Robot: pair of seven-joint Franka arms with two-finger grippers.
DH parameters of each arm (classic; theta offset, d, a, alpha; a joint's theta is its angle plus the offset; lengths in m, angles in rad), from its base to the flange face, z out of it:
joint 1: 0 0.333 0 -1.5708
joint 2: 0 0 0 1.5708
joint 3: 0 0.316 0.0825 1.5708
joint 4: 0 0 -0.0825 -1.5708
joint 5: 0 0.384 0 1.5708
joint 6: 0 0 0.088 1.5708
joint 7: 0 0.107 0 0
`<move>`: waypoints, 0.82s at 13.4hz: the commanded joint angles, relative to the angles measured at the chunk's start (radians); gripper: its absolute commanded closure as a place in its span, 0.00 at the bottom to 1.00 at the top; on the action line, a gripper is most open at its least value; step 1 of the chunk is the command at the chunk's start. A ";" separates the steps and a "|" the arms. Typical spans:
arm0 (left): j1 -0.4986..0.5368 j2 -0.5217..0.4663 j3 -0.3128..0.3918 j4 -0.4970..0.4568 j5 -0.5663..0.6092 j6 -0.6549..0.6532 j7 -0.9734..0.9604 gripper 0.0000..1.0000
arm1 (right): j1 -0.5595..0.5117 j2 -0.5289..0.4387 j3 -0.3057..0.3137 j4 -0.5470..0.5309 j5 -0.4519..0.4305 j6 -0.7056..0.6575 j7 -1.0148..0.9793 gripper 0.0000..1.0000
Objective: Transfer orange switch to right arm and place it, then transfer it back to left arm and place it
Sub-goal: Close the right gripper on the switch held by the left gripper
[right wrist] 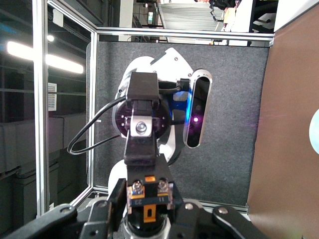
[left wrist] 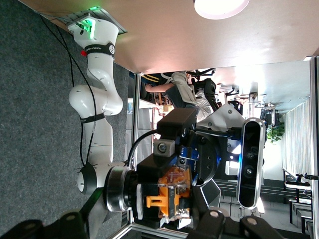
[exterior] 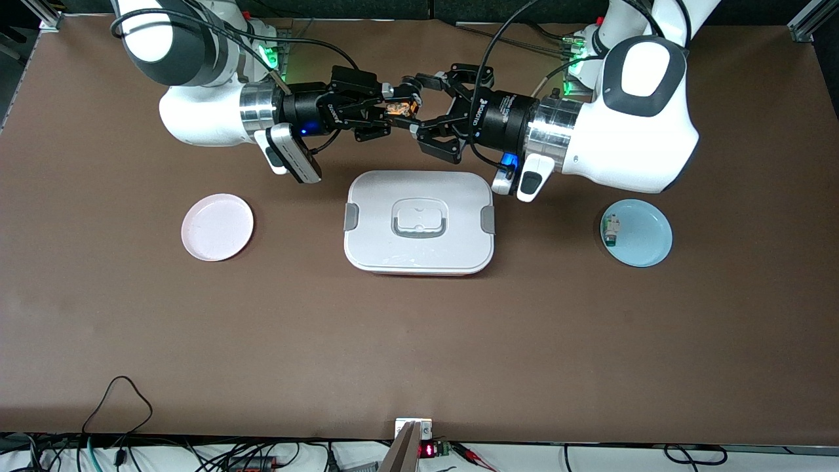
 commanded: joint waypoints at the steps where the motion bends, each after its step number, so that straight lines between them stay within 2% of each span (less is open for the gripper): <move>1: -0.001 0.009 -0.002 0.026 -0.024 -0.002 -0.016 1.00 | 0.010 -0.007 0.001 -0.014 0.012 0.020 -0.037 0.64; 5: -0.001 0.009 -0.003 0.026 -0.022 -0.002 -0.019 0.97 | 0.011 -0.007 0.001 -0.014 0.010 0.023 -0.037 0.64; 6: 0.001 0.009 -0.002 0.026 -0.026 -0.002 -0.022 0.89 | 0.010 -0.007 0.001 -0.014 0.012 0.023 -0.037 0.64; 8: 0.001 0.009 -0.002 0.026 -0.026 -0.002 -0.034 0.68 | 0.010 -0.008 0.001 -0.014 0.012 0.023 -0.037 0.64; 9: 0.001 0.009 -0.002 0.026 -0.021 -0.004 -0.034 0.47 | 0.010 -0.010 0.001 -0.014 0.012 0.023 -0.037 0.64; 10: 0.001 0.007 0.001 0.027 -0.015 -0.002 -0.033 0.06 | 0.010 -0.010 0.001 -0.011 0.012 0.023 -0.037 0.64; 11: 0.001 0.007 0.003 0.027 -0.015 -0.002 -0.030 0.00 | 0.010 -0.010 0.001 -0.010 0.013 0.023 -0.037 0.64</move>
